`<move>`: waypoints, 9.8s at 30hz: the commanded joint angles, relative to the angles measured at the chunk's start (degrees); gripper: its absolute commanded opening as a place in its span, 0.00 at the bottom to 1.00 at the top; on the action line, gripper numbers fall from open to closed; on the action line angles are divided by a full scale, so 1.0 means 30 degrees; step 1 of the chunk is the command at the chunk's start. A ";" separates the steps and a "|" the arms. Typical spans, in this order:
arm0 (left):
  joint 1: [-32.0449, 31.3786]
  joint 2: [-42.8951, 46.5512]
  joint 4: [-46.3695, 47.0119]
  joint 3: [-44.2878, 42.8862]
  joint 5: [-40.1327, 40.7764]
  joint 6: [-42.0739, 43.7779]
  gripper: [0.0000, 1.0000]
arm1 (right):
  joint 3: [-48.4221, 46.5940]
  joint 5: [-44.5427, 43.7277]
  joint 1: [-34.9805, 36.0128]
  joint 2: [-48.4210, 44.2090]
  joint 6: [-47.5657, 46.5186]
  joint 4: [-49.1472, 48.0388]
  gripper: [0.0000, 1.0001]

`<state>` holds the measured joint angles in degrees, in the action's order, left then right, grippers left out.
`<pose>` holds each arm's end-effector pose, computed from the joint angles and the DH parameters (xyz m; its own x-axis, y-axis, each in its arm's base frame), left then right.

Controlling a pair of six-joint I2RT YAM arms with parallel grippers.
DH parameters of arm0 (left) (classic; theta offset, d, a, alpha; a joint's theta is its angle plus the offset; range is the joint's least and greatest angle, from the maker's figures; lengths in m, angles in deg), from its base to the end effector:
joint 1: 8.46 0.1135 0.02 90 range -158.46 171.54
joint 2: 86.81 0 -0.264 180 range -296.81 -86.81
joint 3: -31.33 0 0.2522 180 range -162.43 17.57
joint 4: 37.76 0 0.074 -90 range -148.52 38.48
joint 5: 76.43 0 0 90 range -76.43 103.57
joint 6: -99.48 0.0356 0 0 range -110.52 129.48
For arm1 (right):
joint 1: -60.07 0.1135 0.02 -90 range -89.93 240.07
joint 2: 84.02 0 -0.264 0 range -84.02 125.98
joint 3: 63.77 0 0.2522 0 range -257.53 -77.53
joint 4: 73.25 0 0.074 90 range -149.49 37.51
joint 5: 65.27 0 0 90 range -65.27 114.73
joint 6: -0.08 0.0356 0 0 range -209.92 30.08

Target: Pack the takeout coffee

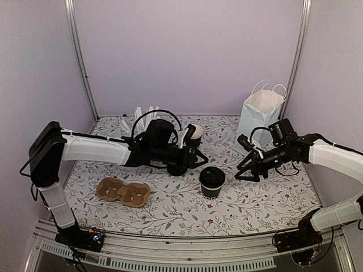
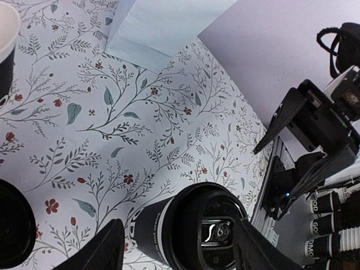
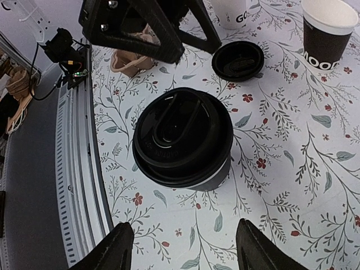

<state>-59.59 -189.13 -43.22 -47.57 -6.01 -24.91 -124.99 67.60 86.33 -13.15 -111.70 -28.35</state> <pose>0.2429 -0.3204 0.2192 -0.7685 0.1054 -0.6312 0.5861 0.5118 -0.6281 0.2047 0.1280 0.2391 -0.4268 -0.5138 -0.7442 -0.9008 0.3145 0.2995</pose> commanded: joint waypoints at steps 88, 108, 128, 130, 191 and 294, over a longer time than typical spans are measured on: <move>-0.1921 -0.5239 0.2005 0.2057 -0.0457 0.1533 0.58 | -0.2026 0.0360 0.0001 1.1038 0.4099 -0.1216 0.14; -0.1962 -0.5389 0.2241 0.2350 -0.0518 0.1085 0.55 | -0.2834 -0.3251 0.5145 0.1762 -0.4616 0.1334 0.34; -0.2000 -0.5718 0.2370 0.1895 -0.0654 0.0905 0.54 | -0.1589 -1.1956 1.0113 0.2055 -0.7930 -0.0491 0.25; -0.2007 -0.5750 0.2340 0.1910 -0.0677 0.0890 0.54 | -0.1553 -1.2239 1.0113 0.1991 -0.7999 -0.0628 0.24; -0.1991 -0.6439 0.1780 0.1732 -0.1080 0.1313 0.53 | 0.1934 -1.3839 1.0926 0.3312 -0.9278 -0.0317 0.13; -0.0736 -0.1684 0.2658 0.2362 -0.0405 -0.0552 0.84 | -0.4996 0.3289 0.1118 0.8689 -0.0498 0.4183 0.57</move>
<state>-62.06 -192.56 -35.29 -40.66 -6.40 -25.79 -138.54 67.78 91.03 9.41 -113.86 -22.41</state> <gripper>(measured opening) 0.846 0.574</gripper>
